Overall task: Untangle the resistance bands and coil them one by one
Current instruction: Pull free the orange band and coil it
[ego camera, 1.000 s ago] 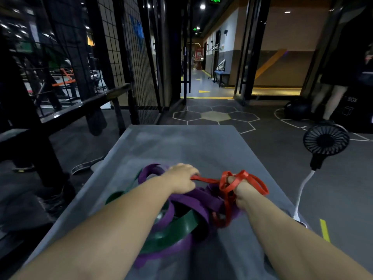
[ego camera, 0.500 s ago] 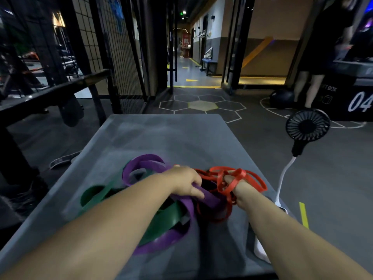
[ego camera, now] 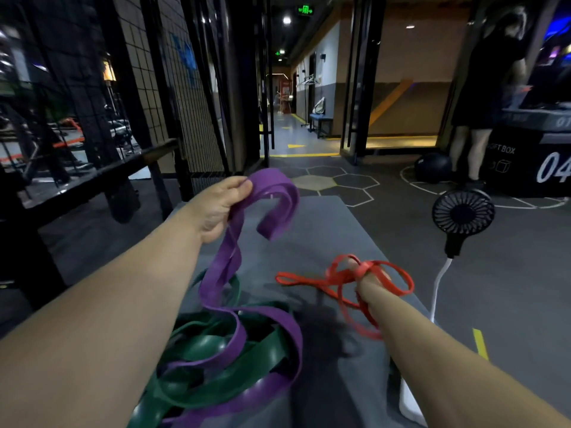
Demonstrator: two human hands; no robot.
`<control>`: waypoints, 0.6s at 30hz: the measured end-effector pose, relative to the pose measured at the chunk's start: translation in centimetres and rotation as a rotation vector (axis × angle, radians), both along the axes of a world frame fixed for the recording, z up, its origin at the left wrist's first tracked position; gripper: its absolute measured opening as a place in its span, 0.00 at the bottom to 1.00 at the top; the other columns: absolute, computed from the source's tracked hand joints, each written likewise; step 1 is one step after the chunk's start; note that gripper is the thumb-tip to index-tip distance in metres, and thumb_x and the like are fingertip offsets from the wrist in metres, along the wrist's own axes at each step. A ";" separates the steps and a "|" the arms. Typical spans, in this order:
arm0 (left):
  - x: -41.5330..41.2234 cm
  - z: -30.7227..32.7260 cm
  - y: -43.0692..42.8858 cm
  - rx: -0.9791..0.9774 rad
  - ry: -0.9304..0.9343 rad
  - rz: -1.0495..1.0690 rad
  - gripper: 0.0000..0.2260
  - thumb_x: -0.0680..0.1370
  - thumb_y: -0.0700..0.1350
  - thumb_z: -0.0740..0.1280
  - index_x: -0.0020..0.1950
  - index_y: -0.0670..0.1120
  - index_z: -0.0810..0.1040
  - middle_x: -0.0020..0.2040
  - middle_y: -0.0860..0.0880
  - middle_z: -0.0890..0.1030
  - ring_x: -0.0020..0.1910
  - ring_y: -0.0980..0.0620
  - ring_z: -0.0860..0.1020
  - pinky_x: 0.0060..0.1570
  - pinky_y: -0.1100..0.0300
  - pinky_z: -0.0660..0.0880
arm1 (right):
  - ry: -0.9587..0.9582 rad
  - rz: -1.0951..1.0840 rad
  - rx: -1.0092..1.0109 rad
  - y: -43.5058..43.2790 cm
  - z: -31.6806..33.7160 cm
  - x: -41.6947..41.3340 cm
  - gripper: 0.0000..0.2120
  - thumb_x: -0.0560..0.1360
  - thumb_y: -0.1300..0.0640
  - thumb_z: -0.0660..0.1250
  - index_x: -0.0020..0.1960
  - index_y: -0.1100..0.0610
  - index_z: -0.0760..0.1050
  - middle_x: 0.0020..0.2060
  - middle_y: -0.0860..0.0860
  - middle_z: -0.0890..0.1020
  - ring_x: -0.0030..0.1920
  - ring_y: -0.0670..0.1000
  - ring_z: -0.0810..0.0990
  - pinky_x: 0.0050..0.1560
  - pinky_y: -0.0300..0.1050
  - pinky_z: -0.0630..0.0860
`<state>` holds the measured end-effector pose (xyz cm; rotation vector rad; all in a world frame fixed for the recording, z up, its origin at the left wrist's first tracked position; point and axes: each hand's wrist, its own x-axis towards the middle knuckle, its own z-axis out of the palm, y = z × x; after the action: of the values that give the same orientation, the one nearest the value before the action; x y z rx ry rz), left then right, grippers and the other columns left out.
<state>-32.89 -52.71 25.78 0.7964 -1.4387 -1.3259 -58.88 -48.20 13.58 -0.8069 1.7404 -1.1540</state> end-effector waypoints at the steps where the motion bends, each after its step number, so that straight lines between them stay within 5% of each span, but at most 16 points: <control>1: 0.5 -0.3 -0.3 -0.010 -0.032 0.065 0.07 0.79 0.42 0.63 0.54 0.40 0.76 0.39 0.50 0.82 0.39 0.55 0.79 0.44 0.62 0.75 | -0.052 0.001 -0.013 0.3 0.1 0.0 0.15 0.78 0.46 0.61 0.42 0.56 0.75 0.24 0.51 0.75 0.27 0.49 0.67 0.26 0.42 0.63; 4: 1.3 -2.1 -0.5 -0.045 -0.371 0.277 0.03 0.80 0.44 0.66 0.47 0.47 0.78 0.37 0.51 0.80 0.42 0.51 0.76 0.46 0.58 0.72 | -0.067 0.037 -0.043 1.1 1.4 0.6 0.17 0.77 0.43 0.65 0.39 0.55 0.73 0.25 0.51 0.66 0.22 0.47 0.62 0.22 0.39 0.59; 7: 1.2 -4.4 -0.7 -0.003 -0.812 0.394 0.12 0.78 0.51 0.68 0.57 0.45 0.79 0.49 0.47 0.80 0.47 0.49 0.77 0.44 0.60 0.72 | -0.133 0.108 -0.134 1.4 4.1 1.7 0.20 0.77 0.43 0.67 0.32 0.53 0.71 0.27 0.51 0.65 0.21 0.45 0.62 0.21 0.34 0.60; 10: -0.6 -5.2 0.5 -0.059 -1.297 0.469 0.28 0.77 0.60 0.65 0.73 0.46 0.67 0.72 0.44 0.70 0.70 0.43 0.68 0.67 0.55 0.65 | -0.222 0.169 -0.246 2.9 7.6 2.4 0.19 0.75 0.48 0.71 0.30 0.53 0.72 0.22 0.49 0.69 0.20 0.45 0.65 0.26 0.38 0.63; 12: -2.6 -4.4 2.5 -0.164 -1.172 0.432 0.29 0.78 0.61 0.62 0.74 0.47 0.65 0.74 0.46 0.67 0.73 0.45 0.64 0.69 0.57 0.60 | -0.233 0.210 -0.295 4.6 10.0 2.9 0.16 0.76 0.51 0.71 0.32 0.53 0.71 0.19 0.49 0.68 0.17 0.45 0.64 0.25 0.38 0.63; 16: -5.7 -2.1 7.6 -0.168 -0.583 0.032 0.33 0.73 0.70 0.55 0.71 0.51 0.69 0.70 0.51 0.72 0.71 0.53 0.68 0.72 0.58 0.60 | -0.221 0.294 -0.329 9.2 14.4 4.1 0.10 0.75 0.52 0.71 0.39 0.54 0.74 0.23 0.49 0.74 0.21 0.45 0.72 0.24 0.38 0.70; 18: -6.5 -0.8 10.2 -0.245 -0.511 -0.053 0.26 0.81 0.62 0.52 0.73 0.48 0.67 0.70 0.52 0.72 0.71 0.56 0.68 0.71 0.61 0.61 | -0.188 0.370 -0.366 11.8 16.0 4.5 0.09 0.76 0.53 0.69 0.39 0.56 0.76 0.26 0.50 0.79 0.25 0.47 0.77 0.25 0.39 0.74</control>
<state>-39.37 -42.55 25.00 0.9794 -1.9900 -0.9927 -54.33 -36.36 29.54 -1.1444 1.1781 -1.2589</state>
